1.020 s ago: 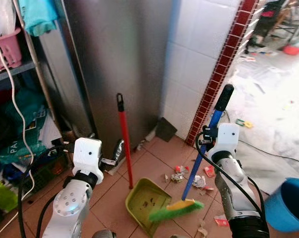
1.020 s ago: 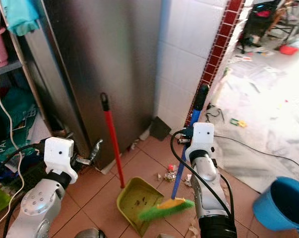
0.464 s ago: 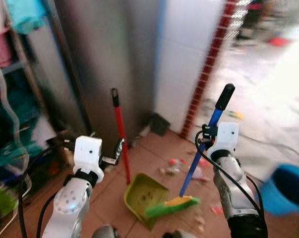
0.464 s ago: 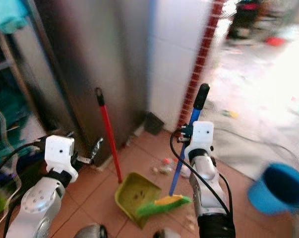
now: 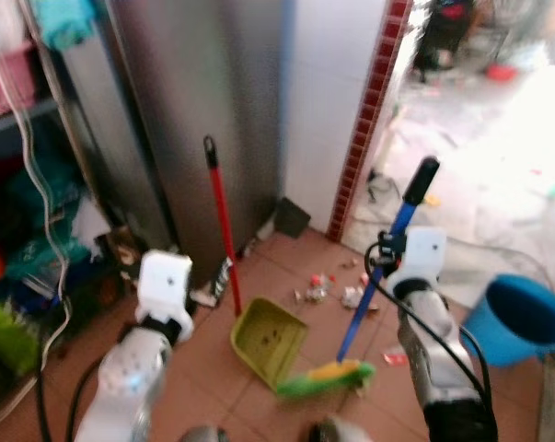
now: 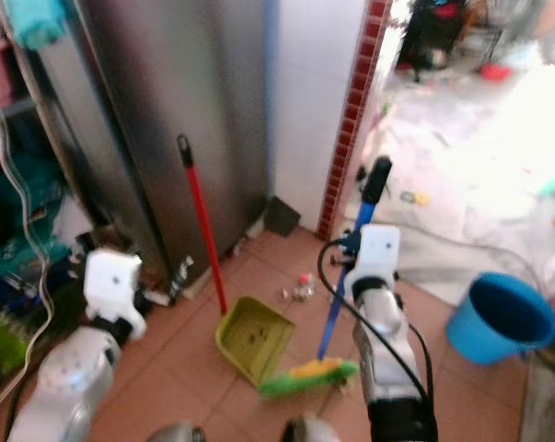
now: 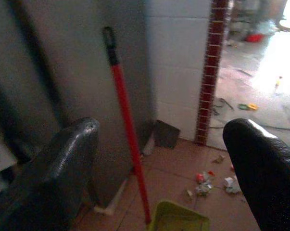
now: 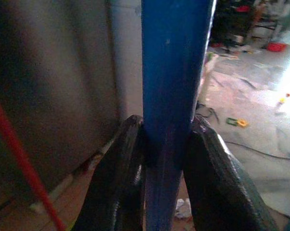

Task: Sweep floor

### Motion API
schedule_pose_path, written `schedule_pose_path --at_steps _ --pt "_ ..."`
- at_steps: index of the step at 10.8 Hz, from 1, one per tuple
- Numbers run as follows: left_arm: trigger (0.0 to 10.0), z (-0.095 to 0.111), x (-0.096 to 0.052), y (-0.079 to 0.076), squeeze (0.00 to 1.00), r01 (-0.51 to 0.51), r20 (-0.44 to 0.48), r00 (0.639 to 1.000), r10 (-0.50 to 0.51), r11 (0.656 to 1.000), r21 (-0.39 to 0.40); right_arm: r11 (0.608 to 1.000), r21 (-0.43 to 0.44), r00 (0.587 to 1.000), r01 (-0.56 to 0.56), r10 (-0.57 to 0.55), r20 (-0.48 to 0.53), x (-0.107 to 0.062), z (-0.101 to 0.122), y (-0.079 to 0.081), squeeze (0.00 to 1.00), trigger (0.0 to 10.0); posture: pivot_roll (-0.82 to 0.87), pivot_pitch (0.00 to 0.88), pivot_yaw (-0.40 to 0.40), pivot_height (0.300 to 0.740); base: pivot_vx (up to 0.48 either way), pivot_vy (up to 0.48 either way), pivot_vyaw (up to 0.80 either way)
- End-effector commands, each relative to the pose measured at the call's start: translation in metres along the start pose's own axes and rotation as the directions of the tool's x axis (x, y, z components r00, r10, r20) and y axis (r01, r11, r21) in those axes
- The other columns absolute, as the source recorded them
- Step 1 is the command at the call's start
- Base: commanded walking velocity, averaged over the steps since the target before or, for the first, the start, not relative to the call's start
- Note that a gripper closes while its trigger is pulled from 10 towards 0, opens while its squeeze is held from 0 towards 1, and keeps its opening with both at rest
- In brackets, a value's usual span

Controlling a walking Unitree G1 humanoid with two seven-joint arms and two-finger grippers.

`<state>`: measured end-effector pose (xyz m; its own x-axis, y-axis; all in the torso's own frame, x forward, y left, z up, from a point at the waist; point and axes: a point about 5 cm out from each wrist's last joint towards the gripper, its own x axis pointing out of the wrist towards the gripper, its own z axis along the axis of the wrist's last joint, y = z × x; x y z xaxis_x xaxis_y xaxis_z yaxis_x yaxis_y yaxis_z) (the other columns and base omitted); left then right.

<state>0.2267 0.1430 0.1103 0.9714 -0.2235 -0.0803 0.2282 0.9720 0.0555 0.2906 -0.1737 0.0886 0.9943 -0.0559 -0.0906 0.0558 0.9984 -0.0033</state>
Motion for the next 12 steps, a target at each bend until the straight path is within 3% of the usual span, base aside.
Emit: schedule_pose_path --at_steps 1,6,12 --pt "10.0 -0.0036 -0.0015 -0.0019 0.00 0.003 -0.019 1.000 -0.003 1.000 -0.005 1.000 -0.006 0.999 -0.008 0.008 0.035 0.0033 0.0085 -0.0001 0.00 0.0 -0.02 0.000 -0.009 0.740 -0.326 0.000 0.00" --pt "10.0 -0.0050 -0.0002 0.0011 0.00 -0.033 -0.032 0.999 0.033 0.999 -0.021 1.000 0.001 0.999 -0.017 0.017 0.040 0.0039 0.0091 0.0007 0.00 0.0 -0.02 0.000 -0.010 0.740 -0.065 0.053 0.00" --pt "10.0 -0.0049 0.0029 0.0004 0.00 -0.033 -0.039 0.999 0.032 0.999 -0.014 0.999 0.001 0.997 -0.044 0.044 0.056 0.0041 0.0121 0.0031 0.00 0.0 -0.02 0.000 -0.010 0.740 0.000 0.478 0.00"
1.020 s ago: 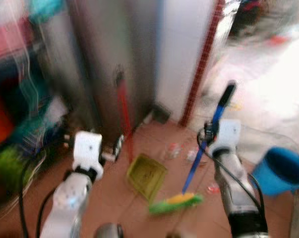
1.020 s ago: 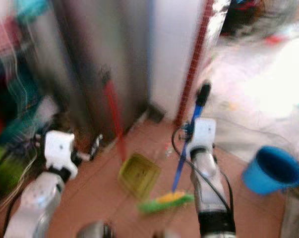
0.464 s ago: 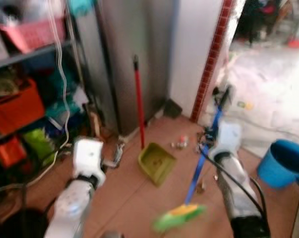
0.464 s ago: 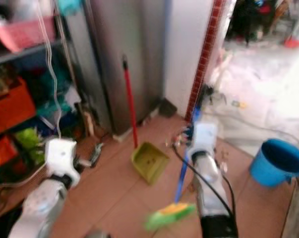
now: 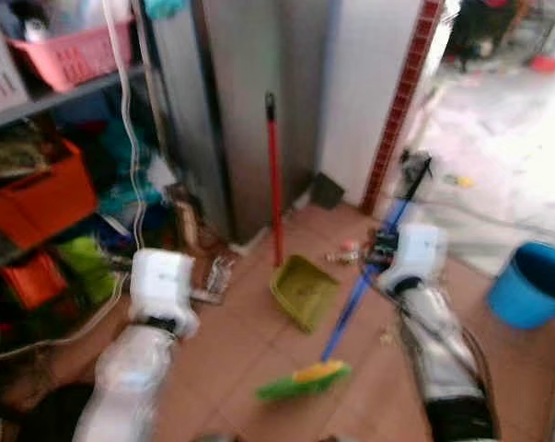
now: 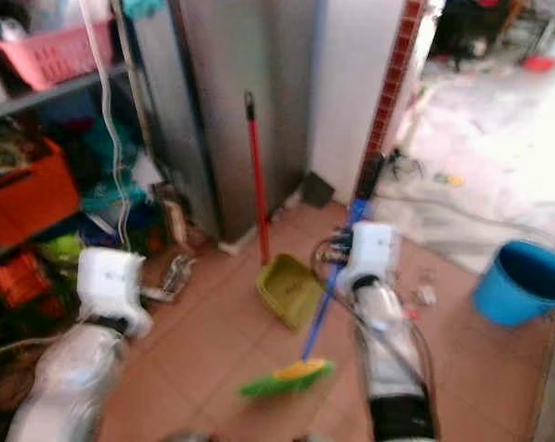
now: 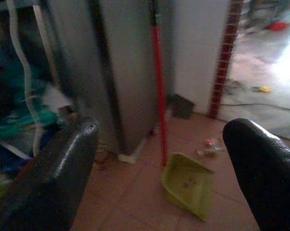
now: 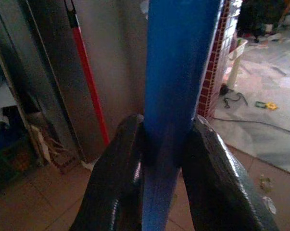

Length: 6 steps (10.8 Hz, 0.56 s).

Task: Sweep floor

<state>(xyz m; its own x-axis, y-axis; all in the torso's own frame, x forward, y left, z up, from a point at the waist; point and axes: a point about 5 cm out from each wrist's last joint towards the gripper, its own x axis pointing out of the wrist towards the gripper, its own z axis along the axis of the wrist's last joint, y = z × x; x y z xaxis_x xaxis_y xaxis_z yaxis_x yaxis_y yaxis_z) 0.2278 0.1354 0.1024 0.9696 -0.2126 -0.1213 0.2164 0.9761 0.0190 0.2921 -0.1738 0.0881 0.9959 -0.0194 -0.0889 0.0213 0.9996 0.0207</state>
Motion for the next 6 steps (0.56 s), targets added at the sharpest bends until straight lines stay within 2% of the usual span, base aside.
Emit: schedule_pose_path --at_steps 1,3,5,6 --pt "10.0 0.005 0.000 0.008 0.00 -0.029 0.021 0.999 0.029 0.999 0.041 1.000 -0.013 0.998 -0.026 0.027 0.061 0.004 0.014 0.006 0.00 0.0 -0.02 0.000 -0.010 0.740 0.000 0.000 0.00" --pt "10.0 0.005 0.003 0.006 0.00 0.001 0.011 1.000 -0.001 1.000 0.030 0.987 0.056 0.986 -0.150 0.145 0.081 0.004 0.017 0.016 0.00 0.0 -0.01 0.000 -0.009 0.740 0.000 0.000 0.00" --pt "10.0 0.003 0.007 -0.003 0.00 0.164 -0.024 0.986 -0.163 0.985 0.054 0.954 0.030 0.949 -0.299 0.294 0.116 0.007 0.027 0.024 0.00 0.0 -0.01 0.000 -0.008 0.740 0.000 0.000 0.00" --pt "10.0 0.003 0.009 -0.006 0.00 0.199 -0.035 0.980 -0.197 0.978 0.067 0.942 0.009 0.934 -0.337 0.333 0.130 0.009 0.032 0.027 0.00 0.0 -0.01 0.000 -0.006 0.740 0.000 0.000 0.00"
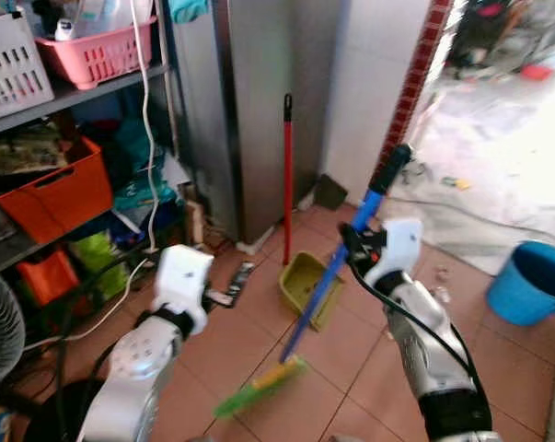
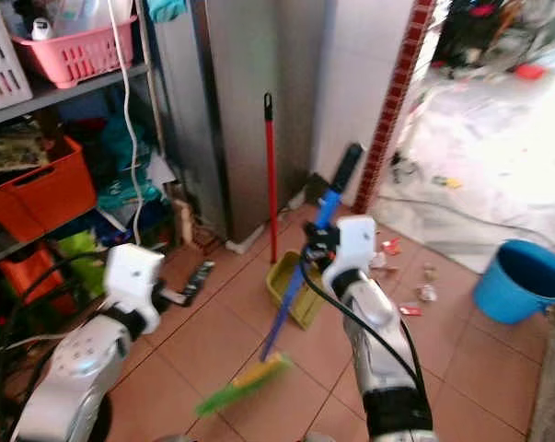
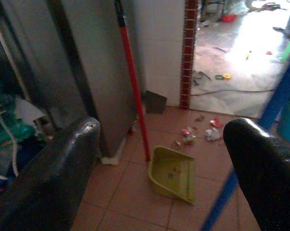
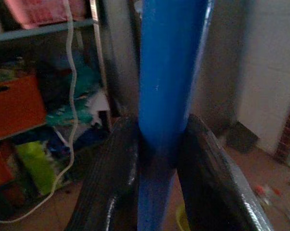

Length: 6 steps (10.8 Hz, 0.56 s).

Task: Sweep floor

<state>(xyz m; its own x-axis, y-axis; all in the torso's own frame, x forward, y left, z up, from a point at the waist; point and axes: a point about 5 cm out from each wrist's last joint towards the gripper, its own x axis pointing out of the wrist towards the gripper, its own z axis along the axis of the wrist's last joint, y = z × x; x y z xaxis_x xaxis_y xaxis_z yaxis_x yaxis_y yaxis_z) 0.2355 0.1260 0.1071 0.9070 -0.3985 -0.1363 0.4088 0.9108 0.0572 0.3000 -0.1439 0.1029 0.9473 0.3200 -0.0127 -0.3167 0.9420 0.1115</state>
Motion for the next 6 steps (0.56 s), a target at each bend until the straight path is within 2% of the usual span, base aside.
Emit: schedule_pose_path --at_steps 1,2,4,6 --pt "10.0 -0.001 0.003 -0.002 0.00 0.041 -0.021 0.999 -0.041 0.999 0.010 0.998 -0.049 0.995 -0.049 0.054 0.090 0.007 0.026 -0.001 0.00 0.0 -0.01 0.000 -0.007 0.740 0.000 0.000 0.00" --pt "10.0 -0.001 0.005 -0.005 0.00 0.070 -0.025 0.997 -0.069 0.997 0.035 0.995 -0.071 0.992 -0.073 0.080 0.099 0.009 0.031 0.001 0.00 0.0 -0.02 0.000 -0.008 0.740 0.000 0.000 0.80" --pt "10.0 -0.002 0.007 -0.008 0.00 0.108 -0.038 0.994 -0.107 0.994 0.029 0.995 -0.052 0.990 -0.090 0.095 0.106 0.010 0.033 0.005 0.00 0.0 -0.01 0.000 -0.008 0.740 0.000 0.000 0.80" --pt "10.0 -0.005 0.006 -0.011 0.00 0.170 -0.063 0.984 -0.168 0.985 0.018 0.988 -0.033 0.980 -0.149 0.152 0.127 0.010 0.042 0.013 0.00 0.0 -0.02 0.000 -0.005 0.740 0.000 0.000 0.00"
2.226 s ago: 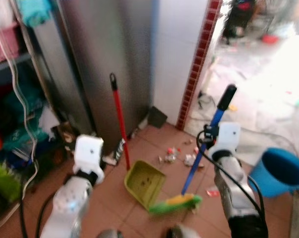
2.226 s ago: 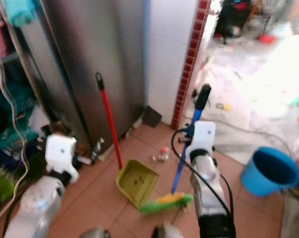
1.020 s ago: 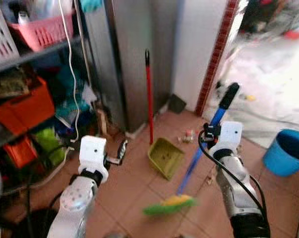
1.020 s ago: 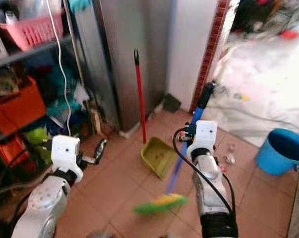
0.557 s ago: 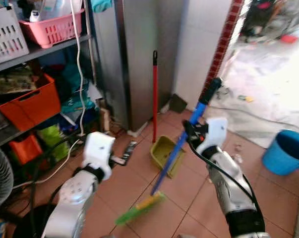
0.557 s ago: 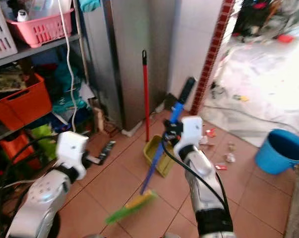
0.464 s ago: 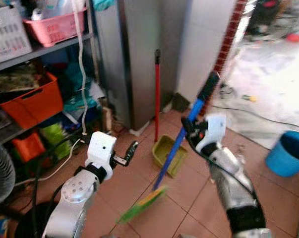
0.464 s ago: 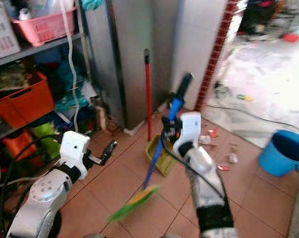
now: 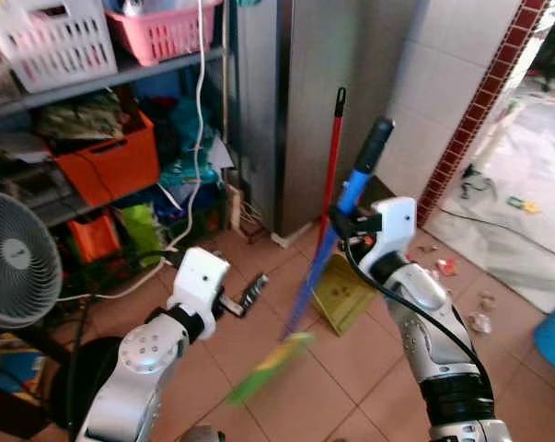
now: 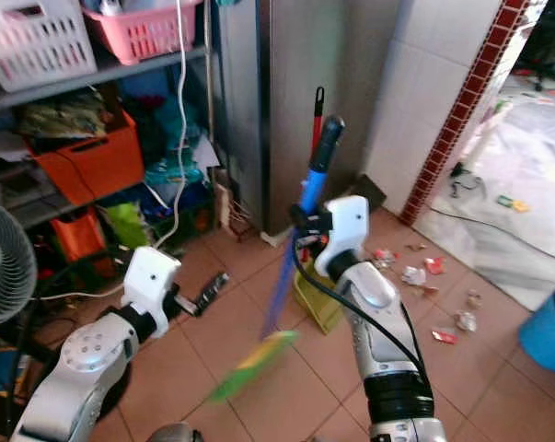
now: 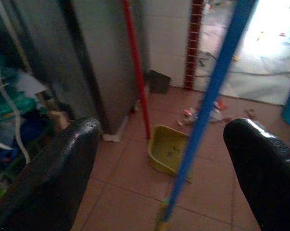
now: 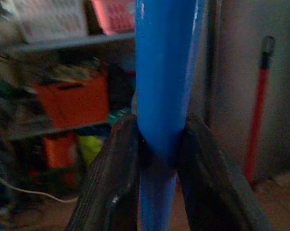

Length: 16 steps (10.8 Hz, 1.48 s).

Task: Sweep floor

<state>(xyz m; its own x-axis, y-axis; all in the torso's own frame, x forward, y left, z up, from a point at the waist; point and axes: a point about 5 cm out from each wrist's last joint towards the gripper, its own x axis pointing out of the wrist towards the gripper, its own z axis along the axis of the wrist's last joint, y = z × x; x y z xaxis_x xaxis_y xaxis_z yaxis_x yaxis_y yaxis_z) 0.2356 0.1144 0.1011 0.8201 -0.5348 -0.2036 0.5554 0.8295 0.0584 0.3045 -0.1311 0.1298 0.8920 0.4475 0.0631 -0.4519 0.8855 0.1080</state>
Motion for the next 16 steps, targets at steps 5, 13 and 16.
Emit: schedule_pose_path --at_steps 5,13,16 --pt "10.0 -0.004 0.014 -0.012 0.00 0.195 -0.065 0.980 -0.188 0.974 0.113 0.958 0.010 0.955 -0.286 0.284 0.090 0.004 0.050 0.026 0.00 0.0 -0.03 0.000 -0.003 0.740 0.000 0.000 0.00" --pt "10.0 0.010 0.049 -0.021 0.00 0.247 0.024 0.968 -0.251 0.962 0.117 0.843 0.084 0.847 -0.531 0.530 0.035 -0.018 0.053 0.052 0.00 0.0 -0.05 0.000 0.005 0.740 0.000 0.000 0.00" --pt "10.0 0.003 0.047 -0.029 0.00 0.329 -0.009 0.944 -0.330 0.938 0.113 0.813 0.118 0.822 -0.570 0.567 0.055 -0.017 0.057 0.057 0.00 0.0 -0.05 0.000 0.004 0.740 0.000 0.000 0.00"
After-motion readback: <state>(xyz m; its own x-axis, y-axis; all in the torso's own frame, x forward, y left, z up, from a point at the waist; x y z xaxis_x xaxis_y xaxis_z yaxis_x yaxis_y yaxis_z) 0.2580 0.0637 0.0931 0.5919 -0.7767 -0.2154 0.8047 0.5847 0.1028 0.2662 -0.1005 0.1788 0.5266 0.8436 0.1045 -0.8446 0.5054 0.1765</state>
